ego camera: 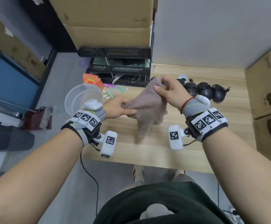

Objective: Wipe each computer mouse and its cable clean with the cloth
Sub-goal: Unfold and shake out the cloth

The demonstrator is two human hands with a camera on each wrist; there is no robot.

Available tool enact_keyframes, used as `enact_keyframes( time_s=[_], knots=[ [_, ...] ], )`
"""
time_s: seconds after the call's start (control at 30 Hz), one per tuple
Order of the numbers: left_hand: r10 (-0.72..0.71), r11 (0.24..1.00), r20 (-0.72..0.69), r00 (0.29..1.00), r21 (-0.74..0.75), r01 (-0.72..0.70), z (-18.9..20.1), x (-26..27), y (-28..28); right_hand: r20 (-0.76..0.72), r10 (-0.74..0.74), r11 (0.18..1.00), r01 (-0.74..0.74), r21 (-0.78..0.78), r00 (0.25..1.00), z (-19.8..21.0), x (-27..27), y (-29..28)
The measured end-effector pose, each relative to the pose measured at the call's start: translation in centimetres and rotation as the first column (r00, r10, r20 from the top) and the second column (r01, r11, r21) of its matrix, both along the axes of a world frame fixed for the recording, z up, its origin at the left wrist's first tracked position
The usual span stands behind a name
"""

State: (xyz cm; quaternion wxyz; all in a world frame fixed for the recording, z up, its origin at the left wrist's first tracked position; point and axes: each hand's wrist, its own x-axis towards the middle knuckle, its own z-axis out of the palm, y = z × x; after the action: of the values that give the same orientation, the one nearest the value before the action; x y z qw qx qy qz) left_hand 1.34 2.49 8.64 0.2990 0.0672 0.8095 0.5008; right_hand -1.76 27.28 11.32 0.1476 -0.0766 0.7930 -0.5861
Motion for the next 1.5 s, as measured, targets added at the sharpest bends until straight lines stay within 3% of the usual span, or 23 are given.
enact_keyframes(
  time_s=[0.2, 0.27, 0.37, 0.43, 0.5, 0.57, 0.63, 0.77, 0.83, 1.03, 1.1, 1.23, 1.37, 1.5],
  knots=[
    [0.185, 0.938, 0.094, 0.978, 0.279, -0.204, 2.4, 0.9, 0.3, -0.096, -0.027, 0.993, 0.038, 0.115, 0.995, 1.6, 0.1, -2.0],
    [0.264, 0.911, 0.089, 0.960, 0.305, -0.279, 2.5, 0.8, 0.3, -0.093, -0.095, 0.984, 0.108, 0.143, 0.991, 1.9, -0.1, -1.8],
    [0.420, 0.879, 0.055, 0.906, 0.223, -0.421, 2.0, 0.5, -0.2, -0.126, -0.134, 0.981, 0.149, 0.123, 0.983, 2.8, 0.0, -1.7],
    [0.505, 0.851, 0.001, 0.863, 0.163, -0.499, 1.6, 0.1, -0.2, -0.126, -0.069, 0.997, 0.074, 0.037, 0.990, 3.4, 0.4, -2.2],
    [0.550, 0.830, -0.072, 0.832, 0.158, -0.535, 1.6, -0.4, -0.1, -0.113, 0.121, 0.991, -0.114, 0.063, 0.986, 4.0, 1.0, -3.1],
    [0.548, 0.834, -0.109, 0.830, 0.151, -0.531, 2.2, -0.7, 0.2, 0.017, 0.385, 0.915, -0.384, 0.127, 0.923, 5.0, 2.2, -3.8],
    [0.537, 0.842, -0.142, 0.831, 0.145, -0.519, 3.0, -0.9, 0.4, 0.132, 0.486, 0.843, -0.503, 0.191, 0.864, 5.5, 2.7, -3.8],
    [0.425, 0.903, -0.206, 0.881, 0.159, -0.398, 4.1, -1.0, -0.1, 0.010, 0.197, 0.943, -0.193, 0.271, 0.980, 3.8, 1.3, -2.6],
    [0.352, 0.931, -0.221, 0.910, 0.186, -0.315, 4.6, -1.0, -0.4, -0.072, 0.123, 0.946, -0.095, 0.311, 0.990, 2.9, 0.5, -2.3],
    [0.156, 0.930, -0.131, 0.979, 0.353, -0.101, 7.0, -0.8, -0.2, -0.156, 0.390, 0.802, -0.252, 0.542, 0.907, 2.5, 0.0, -3.2],
    [0.201, 0.928, -0.118, 0.972, 0.342, -0.150, 6.9, -1.1, -0.8, -0.078, 0.400, 0.816, -0.316, 0.484, 0.913, 2.6, 0.0, -3.6],
    [0.381, 0.877, 0.046, 0.923, 0.298, -0.377, 6.0, -1.3, -2.0, 0.117, 0.290, 0.941, -0.306, 0.147, 0.950, 2.6, 0.3, -3.7],
    [0.355, 0.879, 0.125, 0.927, 0.292, -0.376, 5.3, -0.5, -2.8, 0.114, 0.275, 0.924, -0.295, 0.241, 0.955, 2.6, 0.1, -3.4],
    [0.394, 0.852, 0.061, 0.917, 0.349, -0.389, 5.1, -0.4, -3.3, 0.044, 0.265, 0.871, -0.258, 0.417, 0.963, 2.9, -1.0, -2.4]
  ],
)
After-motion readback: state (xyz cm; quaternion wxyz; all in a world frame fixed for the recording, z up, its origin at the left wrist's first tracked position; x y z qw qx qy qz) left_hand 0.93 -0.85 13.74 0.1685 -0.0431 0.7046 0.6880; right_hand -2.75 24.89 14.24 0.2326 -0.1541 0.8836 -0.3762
